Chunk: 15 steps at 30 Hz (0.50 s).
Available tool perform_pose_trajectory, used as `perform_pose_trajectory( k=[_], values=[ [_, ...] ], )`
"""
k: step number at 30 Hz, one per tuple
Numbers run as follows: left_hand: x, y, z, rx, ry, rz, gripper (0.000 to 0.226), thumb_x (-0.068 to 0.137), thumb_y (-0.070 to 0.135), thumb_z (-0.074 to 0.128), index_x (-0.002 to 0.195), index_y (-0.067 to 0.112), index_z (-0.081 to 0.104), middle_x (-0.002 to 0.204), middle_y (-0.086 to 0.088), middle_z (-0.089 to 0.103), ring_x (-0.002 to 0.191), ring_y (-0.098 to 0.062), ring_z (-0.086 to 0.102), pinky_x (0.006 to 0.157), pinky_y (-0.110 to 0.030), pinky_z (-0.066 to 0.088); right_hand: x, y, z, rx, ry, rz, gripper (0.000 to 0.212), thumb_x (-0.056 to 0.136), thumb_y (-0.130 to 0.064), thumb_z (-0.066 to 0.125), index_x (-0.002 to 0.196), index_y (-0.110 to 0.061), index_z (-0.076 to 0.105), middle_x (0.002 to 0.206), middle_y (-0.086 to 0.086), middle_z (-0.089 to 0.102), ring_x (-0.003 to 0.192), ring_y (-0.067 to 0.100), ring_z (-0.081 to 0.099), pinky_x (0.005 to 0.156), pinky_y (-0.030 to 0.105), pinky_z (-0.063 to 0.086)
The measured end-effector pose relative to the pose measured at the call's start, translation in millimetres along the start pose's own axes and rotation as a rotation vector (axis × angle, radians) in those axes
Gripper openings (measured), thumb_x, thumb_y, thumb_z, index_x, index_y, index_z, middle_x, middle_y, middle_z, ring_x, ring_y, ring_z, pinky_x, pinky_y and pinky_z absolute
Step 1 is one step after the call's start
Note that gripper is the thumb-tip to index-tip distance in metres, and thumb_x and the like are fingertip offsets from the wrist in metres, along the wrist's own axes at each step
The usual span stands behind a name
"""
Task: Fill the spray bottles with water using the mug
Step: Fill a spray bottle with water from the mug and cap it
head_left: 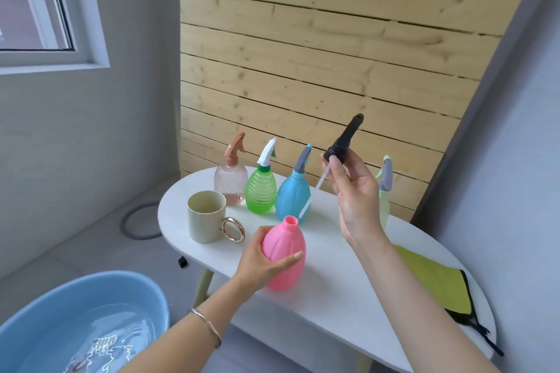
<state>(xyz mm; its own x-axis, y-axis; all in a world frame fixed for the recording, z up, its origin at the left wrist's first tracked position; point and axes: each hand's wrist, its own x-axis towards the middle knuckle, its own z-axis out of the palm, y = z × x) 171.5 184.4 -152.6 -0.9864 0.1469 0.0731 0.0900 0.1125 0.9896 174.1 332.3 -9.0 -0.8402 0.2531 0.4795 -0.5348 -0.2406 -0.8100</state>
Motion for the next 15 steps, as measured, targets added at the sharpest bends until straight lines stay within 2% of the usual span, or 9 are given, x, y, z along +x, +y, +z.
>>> perform_pose_trajectory(
  k=[4,6,10,15],
  values=[
    [2,-5,-3,0.047,-0.002,0.016,0.084,0.046,0.065,0.082,0.117,0.032,0.052,0.109,0.009,0.064,0.099,-0.006,0.063,0.077,-0.020,0.054,-3,17,6,-0.011,-0.021,0.045,0.019,0.088,-0.014,0.061,0.107,-0.013,0.065,0.097,-0.008,0.070,0.100,0.013,0.063,0.101,0.032,0.045],
    [2,-7,-3,0.046,-0.003,0.019,0.083,0.047,0.065,0.082,0.117,0.032,0.053,0.109,0.008,0.065,0.098,-0.005,0.063,0.077,-0.020,0.054,-8,29,7,-0.036,-0.054,0.075,0.022,0.088,-0.015,0.062,0.109,-0.014,0.065,0.103,-0.005,0.070,0.101,0.011,0.062,0.099,0.028,0.046],
    [2,-9,-5,0.038,-0.002,0.032,0.081,0.048,0.062,0.084,0.117,0.031,0.053,0.109,0.007,0.065,0.097,-0.004,0.064,0.077,-0.018,0.053,-20,53,-2,-0.234,-0.250,0.197,0.023,0.088,-0.006,0.063,0.109,-0.015,0.064,0.105,-0.001,0.070,0.097,0.004,0.063,0.084,0.018,0.048],
    [5,-9,-5,0.055,-0.008,0.041,0.081,0.048,0.062,0.084,0.116,0.031,0.052,0.108,0.008,0.065,0.096,-0.003,0.064,0.078,-0.017,0.053,-29,69,-29,-0.413,-0.466,0.319,0.032,0.085,-0.010,0.068,0.116,-0.011,0.061,0.114,0.002,0.069,0.112,0.013,0.062,0.101,0.028,0.045]
  ],
)
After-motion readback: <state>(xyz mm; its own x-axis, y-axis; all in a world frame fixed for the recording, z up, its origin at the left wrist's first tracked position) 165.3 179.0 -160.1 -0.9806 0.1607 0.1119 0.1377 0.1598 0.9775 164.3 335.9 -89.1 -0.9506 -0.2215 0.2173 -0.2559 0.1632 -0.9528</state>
